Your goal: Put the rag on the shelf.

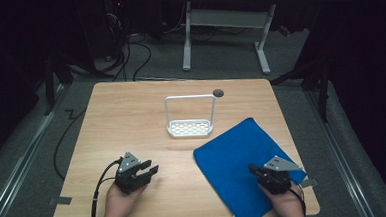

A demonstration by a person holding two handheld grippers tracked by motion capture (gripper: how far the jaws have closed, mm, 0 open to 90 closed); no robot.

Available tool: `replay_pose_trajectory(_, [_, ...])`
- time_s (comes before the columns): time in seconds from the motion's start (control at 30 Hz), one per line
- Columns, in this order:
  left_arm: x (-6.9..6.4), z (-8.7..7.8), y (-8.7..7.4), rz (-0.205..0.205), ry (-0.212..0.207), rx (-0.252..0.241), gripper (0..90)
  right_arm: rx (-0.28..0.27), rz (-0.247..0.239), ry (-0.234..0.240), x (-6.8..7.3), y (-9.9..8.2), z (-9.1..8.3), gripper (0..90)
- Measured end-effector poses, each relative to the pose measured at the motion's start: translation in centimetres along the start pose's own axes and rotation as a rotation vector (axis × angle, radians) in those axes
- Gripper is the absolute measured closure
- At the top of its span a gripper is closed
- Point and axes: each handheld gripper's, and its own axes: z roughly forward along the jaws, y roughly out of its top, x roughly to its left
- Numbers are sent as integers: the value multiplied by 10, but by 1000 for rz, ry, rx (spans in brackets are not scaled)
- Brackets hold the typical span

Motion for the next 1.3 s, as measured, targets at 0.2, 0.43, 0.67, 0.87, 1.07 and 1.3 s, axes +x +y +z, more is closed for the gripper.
replay_pose_trajectory(0.2, [2,-1,0,-14,-2,3,668,96,-88,59,28,4,24,900])
replay_pose_trajectory(0.43, [4,-1,0,-37,2,-4,640,140,-155,75,47,7,36,900])
replay_pose_trajectory(0.67, [-9,3,2,-69,-66,-5,644,133,-260,194,95,24,57,900])
replay_pose_trajectory(0.87, [-63,24,7,5,-219,67,693,55,-213,151,79,27,43,900])
replay_pose_trajectory(1.07, [-119,53,7,140,-307,167,801,27,-106,50,35,18,28,900])
replay_pose_trajectory(1.3, [-118,58,5,179,-276,218,837,19,-49,-18,10,11,18,900])
